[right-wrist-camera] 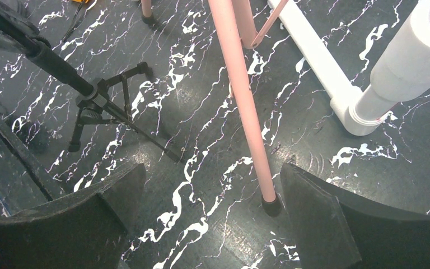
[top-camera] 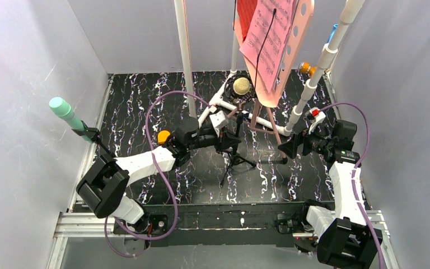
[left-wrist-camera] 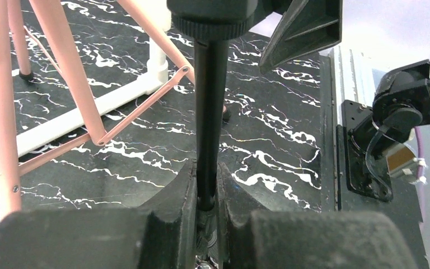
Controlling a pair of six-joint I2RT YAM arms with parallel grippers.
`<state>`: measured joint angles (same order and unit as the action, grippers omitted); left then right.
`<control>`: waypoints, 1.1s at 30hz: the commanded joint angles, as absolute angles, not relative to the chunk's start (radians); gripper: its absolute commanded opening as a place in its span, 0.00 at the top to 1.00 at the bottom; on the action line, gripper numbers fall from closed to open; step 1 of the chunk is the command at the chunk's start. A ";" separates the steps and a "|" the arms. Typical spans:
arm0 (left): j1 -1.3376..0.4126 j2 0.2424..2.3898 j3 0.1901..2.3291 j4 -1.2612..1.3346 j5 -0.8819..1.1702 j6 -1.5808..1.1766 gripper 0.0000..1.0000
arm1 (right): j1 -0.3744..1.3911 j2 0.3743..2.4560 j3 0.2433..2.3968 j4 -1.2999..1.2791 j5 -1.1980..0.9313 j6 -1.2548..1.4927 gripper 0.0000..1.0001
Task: Pack up the instrument practice props
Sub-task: Adjust the microphone stand with the microphone at the center of the board.
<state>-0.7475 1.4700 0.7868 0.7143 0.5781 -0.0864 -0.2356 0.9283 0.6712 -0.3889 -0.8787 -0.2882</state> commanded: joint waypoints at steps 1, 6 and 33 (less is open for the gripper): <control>-0.797 1.395 0.743 0.768 0.466 -0.074 1.00 | -0.241 0.910 0.673 -0.370 -0.904 -0.298 0.00; -0.913 1.335 0.687 0.781 0.250 0.029 1.00 | -0.241 0.911 0.672 -0.370 -0.903 -0.298 0.00; -1.137 1.502 0.691 1.009 -0.416 0.036 0.90 | -0.241 0.912 0.676 -0.385 -0.930 -0.318 0.00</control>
<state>-1.1355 1.5024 0.6708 0.9802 -0.3561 0.0219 -0.2356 0.9283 0.6712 -0.3920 -0.8932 -0.2932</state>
